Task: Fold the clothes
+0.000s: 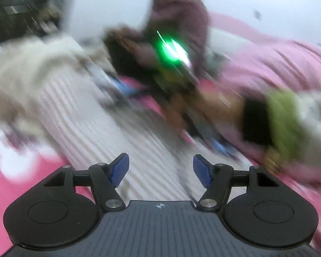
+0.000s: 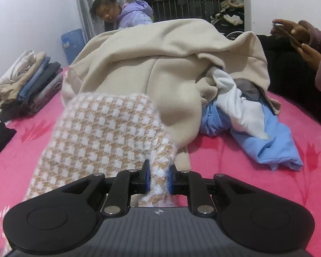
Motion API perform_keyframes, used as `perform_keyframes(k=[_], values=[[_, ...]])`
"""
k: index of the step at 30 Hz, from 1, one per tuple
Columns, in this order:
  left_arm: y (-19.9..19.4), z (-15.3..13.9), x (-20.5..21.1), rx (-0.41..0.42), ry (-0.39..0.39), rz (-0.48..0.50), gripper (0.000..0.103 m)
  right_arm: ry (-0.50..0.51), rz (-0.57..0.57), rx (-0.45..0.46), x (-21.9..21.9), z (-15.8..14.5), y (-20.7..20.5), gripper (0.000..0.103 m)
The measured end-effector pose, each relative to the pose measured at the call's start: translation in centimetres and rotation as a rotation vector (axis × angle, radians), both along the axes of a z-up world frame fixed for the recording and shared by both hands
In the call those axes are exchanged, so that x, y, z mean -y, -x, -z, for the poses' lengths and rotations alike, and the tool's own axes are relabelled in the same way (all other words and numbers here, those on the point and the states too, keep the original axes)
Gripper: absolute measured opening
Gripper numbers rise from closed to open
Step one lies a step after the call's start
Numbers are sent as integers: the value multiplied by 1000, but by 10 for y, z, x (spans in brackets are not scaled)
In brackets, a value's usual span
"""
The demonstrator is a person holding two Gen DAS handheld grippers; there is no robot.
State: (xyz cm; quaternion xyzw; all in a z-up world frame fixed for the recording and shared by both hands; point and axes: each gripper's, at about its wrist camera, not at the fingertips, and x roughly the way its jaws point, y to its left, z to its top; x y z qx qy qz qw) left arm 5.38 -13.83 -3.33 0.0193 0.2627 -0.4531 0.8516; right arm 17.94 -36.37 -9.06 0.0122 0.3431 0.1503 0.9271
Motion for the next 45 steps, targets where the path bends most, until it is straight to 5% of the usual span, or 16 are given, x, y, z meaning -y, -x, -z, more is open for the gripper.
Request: perform_keyframes(k=[3, 7, 9, 11, 13, 16, 19, 23, 26, 29, 35, 41, 45], values=[[-49, 2, 7, 25, 9, -117, 66, -1, -1, 22, -2, -3, 2, 16], [-105, 44, 15, -102, -56, -162, 55, 21, -3, 5, -2, 7, -3, 17], [-100, 59, 12, -80, -66, -147, 54, 71, -1, -30, -8, 25, -11, 22], [-90, 64, 17, -18, -102, -136, 55, 115, 20, -25, -11, 30, -13, 45], [-86, 63, 19, -5, -109, -141, 57, 87, 46, -44, -3, 19, -12, 45], [-84, 61, 20, -1, -112, -146, 60, 107, 67, 58, -3, -10, 13, 48], [-83, 64, 21, 22, -127, -144, 63, 118, 63, 170, -9, -39, 35, 40], [-80, 65, 19, 42, -127, -148, 63, 52, -79, 266, -44, -68, 38, 33], [-80, 64, 19, 53, -127, -145, 63, 97, -117, 189, -64, -38, 0, 31], [-79, 64, 21, 89, -145, -130, 63, 13, -36, 46, -49, 14, -48, 31], [-82, 25, 9, 127, -45, -152, 62, -95, -1, 29, -33, 3, -48, 32], [-124, 34, 22, 95, -69, -180, 59, -202, 29, 113, -4, -36, -21, 33], [-126, 41, 18, 97, -84, -160, 58, -76, -21, 40, -17, -29, -31, 26]])
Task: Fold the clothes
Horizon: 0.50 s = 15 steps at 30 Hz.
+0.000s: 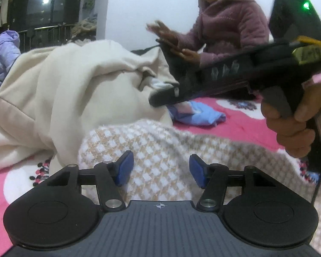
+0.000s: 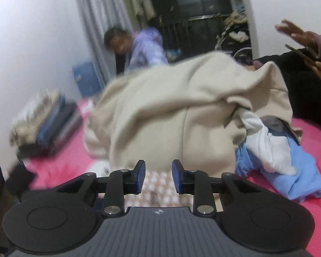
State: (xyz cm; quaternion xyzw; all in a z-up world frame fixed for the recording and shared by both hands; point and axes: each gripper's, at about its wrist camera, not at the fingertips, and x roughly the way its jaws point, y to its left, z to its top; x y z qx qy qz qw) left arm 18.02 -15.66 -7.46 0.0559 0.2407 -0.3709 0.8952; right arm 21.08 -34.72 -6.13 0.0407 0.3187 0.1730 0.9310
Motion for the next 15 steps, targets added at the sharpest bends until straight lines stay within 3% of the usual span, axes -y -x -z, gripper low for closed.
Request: perform_keyframes(k=[3, 8, 12, 15], values=[[-9, 3, -7, -35, 12, 7, 51, 108, -2, -92, -12, 46, -21, 18], [-15, 8, -10, -29, 7, 22, 48, 70, -7, -100, -4, 59, -27, 18], [0, 5, -3, 41, -55, 19, 50, 63, 1, -123, 4, 35, -20, 19], [17, -9, 1, 64, -95, 13, 64, 35, 27, -63, 32, -11, 15, 21]])
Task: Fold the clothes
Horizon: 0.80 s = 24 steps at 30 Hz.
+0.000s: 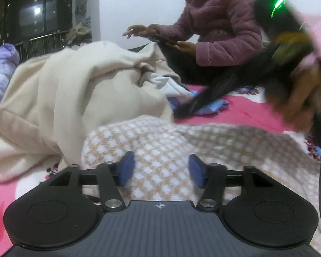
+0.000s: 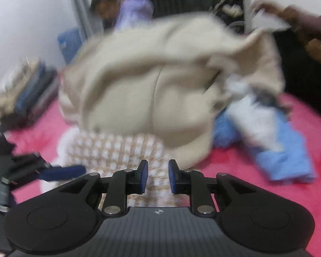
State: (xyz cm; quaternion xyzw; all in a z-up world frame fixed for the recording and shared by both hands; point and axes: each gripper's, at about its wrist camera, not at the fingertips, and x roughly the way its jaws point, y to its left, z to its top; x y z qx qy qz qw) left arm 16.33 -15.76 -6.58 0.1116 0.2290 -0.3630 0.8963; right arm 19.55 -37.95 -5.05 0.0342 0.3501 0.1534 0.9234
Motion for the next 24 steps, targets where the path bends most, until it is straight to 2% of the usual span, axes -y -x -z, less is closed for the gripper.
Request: perform_keyframes(k=[1, 4, 7, 10, 14, 16, 17, 19, 22, 24], values=[[6, -5, -2, 1, 5, -2, 70, 24, -5, 17, 8, -16, 17, 21], [23, -20, -7, -20, 28, 18, 70, 107, -40, 40, 24, -55, 63, 24], [40, -30, -10, -56, 53, 64, 70, 135, -129, 12, 17, -68, 95, 22], [58, -23, -4, -87, 24, 112, 70, 193, -191, -7, -5, -49, 103, 22], [68, 14, 5, -147, -66, 113, 71, 320, -121, -144, -2, 24, 81, 17], [65, 24, 4, -164, -55, 102, 71, 275, -84, -187, 20, 49, 80, 17], [64, 22, 5, -178, -53, 88, 71, 234, -59, -189, 26, 45, 82, 18], [61, 15, 9, -205, -55, 67, 71, 237, -33, -172, 22, 27, 85, 18], [58, 8, 9, -221, -41, 57, 71, 238, -54, -90, 12, 0, 98, 18], [55, 9, 8, -240, -30, 44, 71, 201, -87, -92, 8, -1, 100, 18]])
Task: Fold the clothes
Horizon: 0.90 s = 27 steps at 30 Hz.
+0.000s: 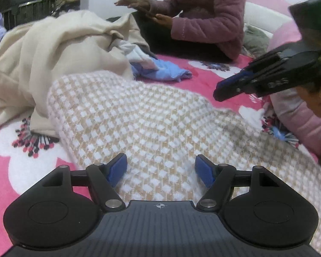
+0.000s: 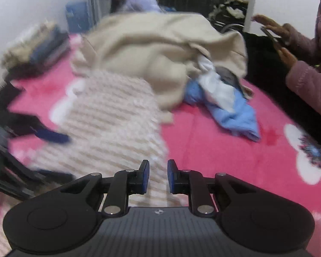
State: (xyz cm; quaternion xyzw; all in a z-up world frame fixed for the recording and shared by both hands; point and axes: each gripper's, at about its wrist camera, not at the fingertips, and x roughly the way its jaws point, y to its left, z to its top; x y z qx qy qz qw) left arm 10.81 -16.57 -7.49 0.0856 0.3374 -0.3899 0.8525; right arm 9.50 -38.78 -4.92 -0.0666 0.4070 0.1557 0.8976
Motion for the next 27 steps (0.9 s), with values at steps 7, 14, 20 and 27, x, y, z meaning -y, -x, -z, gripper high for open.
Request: perform_keyframes(k=[7, 14, 20, 27], values=[[14, -11, 0, 18, 11, 0, 71, 83, 110, -30, 23, 18, 21, 16], [45, -10, 14, 46, -26, 136, 71, 203, -78, -90, -1, 26, 73, 14], [61, -10, 17, 76, -74, 145, 70, 134, 25, -59, 12, 8, 96, 17], [133, -18, 2, -10, -3, 338, 70, 141, -107, -151, -6, 19, 153, 13]])
